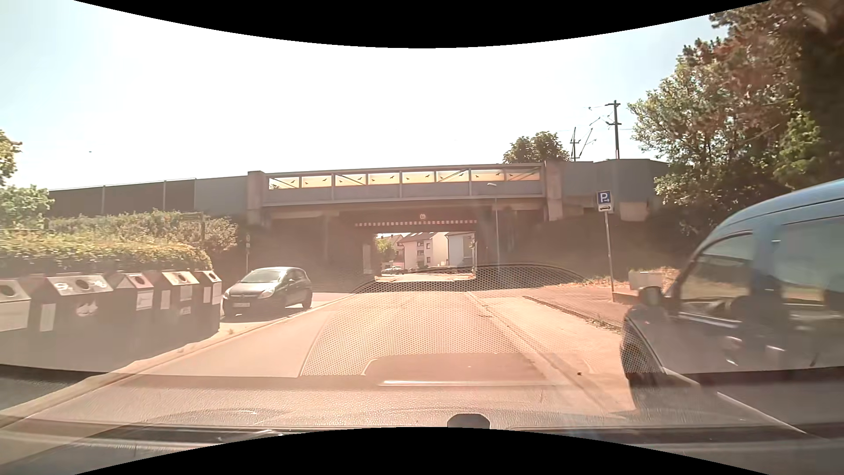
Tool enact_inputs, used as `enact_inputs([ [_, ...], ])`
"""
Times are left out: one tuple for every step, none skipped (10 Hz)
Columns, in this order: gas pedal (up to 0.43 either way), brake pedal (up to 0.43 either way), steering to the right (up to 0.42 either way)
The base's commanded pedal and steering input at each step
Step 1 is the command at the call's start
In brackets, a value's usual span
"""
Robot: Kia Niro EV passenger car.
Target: Follow the waypoints while adhering to traffic rules and regulations
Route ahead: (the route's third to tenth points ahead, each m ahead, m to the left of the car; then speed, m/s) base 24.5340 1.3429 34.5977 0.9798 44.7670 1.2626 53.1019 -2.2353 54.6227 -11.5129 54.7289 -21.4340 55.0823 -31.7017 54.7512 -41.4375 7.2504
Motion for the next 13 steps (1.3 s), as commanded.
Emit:
enact_inputs([
  [0.087,0.000,-0.002],
  [0.087,0.000,0.000],
  [0.079,0.000,0.000],
  [0.079,0.000,0.000],
  [0.079,0.000,0.000],
  [0.079,0.000,0.000],
  [0.079,0.000,0.000],
  [0.079,0.000,0.000],
  [0.079,0.000,0.000],
  [0.079,0.000,0.000],
  [0.079,0.000,0.000],
  [0.079,0.000,0.000],
  [0.079,0.000,0.000],
])
